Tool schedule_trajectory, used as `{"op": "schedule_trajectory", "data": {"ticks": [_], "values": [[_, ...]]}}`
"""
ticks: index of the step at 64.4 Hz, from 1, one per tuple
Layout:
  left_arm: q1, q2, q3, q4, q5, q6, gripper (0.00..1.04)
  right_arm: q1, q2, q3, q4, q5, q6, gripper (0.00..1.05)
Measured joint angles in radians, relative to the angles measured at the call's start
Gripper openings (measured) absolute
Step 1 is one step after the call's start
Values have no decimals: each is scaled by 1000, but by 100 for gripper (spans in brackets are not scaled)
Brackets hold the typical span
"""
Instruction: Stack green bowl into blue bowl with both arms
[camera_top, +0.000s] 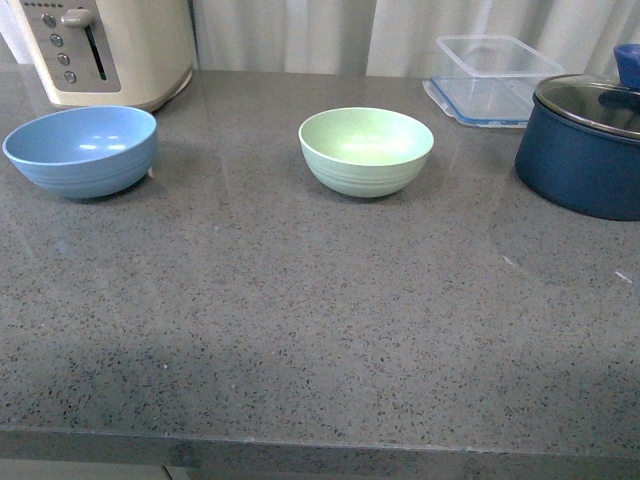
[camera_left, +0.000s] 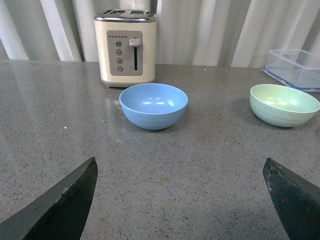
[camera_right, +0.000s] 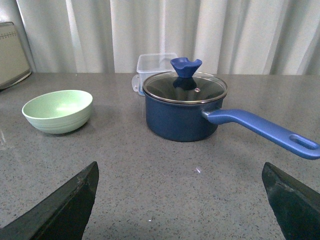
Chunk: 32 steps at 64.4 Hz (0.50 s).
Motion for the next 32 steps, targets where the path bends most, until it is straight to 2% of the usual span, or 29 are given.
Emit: {"op": "schedule_trajectory", "data": {"ticks": [30, 31, 32], "values": [[0, 0, 0, 0, 0, 0, 98, 0, 0, 0, 0, 0, 0, 95], [-4, 8, 3, -9, -19, -5, 98, 0, 0, 0, 0, 0, 0, 95], [-21, 44, 24, -71, -86, -43, 98, 0, 0, 0, 0, 0, 0, 95]]}}
